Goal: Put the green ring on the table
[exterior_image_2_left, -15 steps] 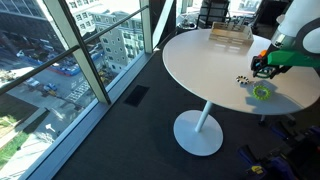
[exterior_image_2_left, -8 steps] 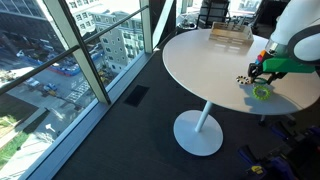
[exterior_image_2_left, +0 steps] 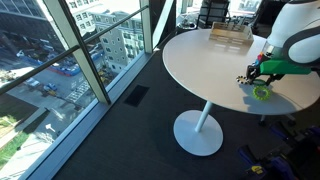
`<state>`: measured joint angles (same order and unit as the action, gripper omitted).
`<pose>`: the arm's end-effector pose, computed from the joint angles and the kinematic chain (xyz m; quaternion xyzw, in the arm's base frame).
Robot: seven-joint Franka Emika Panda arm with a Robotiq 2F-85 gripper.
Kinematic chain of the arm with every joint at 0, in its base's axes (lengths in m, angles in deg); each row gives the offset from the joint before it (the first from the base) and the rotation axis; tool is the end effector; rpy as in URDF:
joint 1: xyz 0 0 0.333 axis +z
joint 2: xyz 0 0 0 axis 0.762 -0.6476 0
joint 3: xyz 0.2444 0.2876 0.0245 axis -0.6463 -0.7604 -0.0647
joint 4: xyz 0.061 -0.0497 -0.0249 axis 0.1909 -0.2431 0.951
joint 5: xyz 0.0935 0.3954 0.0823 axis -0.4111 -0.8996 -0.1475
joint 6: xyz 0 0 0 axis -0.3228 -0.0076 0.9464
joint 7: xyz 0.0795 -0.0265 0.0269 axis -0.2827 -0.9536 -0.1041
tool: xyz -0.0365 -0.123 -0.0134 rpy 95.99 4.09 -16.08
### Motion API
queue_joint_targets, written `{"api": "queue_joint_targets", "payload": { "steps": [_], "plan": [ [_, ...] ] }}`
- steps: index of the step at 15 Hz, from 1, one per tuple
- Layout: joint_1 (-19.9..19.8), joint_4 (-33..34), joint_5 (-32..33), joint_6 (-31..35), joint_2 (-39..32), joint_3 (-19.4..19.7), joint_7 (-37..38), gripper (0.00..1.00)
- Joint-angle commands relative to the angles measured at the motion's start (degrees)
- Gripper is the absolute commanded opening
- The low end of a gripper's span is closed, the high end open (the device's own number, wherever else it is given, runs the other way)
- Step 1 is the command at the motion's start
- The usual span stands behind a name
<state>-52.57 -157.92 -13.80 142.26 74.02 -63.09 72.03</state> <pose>0.4842 -0.1023 0.2244 0.9188 -0.3823 0.0040 0.0983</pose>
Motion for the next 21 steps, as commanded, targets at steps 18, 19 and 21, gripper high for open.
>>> {"api": "queue_joint_targets", "payload": {
  "steps": [18, 19, 21],
  "plan": [
    [-0.7, 5.3, -10.8, -19.0, 6.1, -0.3, -18.5, 1.00],
    [-0.8, 5.5, -10.9, -20.4, 6.8, -0.3, -19.9, 1.00],
    [-1.0, 5.7, -10.2, -23.3, 8.4, -0.2, -21.7, 1.00]
  ]
}}
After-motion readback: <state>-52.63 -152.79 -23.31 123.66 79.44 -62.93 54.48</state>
